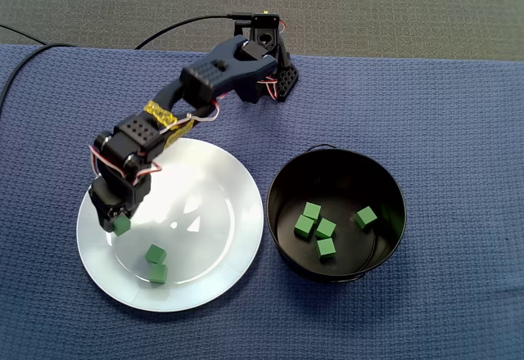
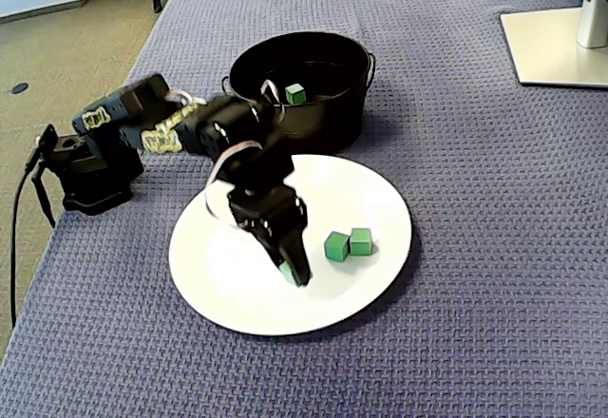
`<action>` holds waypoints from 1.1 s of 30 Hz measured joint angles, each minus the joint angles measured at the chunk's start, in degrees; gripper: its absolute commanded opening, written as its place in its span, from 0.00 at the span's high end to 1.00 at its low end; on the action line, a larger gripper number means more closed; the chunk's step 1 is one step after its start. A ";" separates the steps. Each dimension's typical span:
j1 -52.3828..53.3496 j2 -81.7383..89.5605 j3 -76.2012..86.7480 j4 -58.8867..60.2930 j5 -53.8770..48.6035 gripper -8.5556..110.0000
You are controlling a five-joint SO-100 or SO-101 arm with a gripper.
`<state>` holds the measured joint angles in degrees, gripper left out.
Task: Pick up the items on the white plate and put them in the black container.
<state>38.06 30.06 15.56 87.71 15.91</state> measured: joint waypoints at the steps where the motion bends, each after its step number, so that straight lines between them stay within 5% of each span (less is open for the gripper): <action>1: 0.00 3.78 4.13 -2.11 -1.67 0.93; 16: -18.54 76.11 74.88 -33.31 -40.78 0.93; 33: -46.32 120.94 127.35 -64.34 -86.13 0.93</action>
<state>-8.26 151.00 142.91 23.38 -70.22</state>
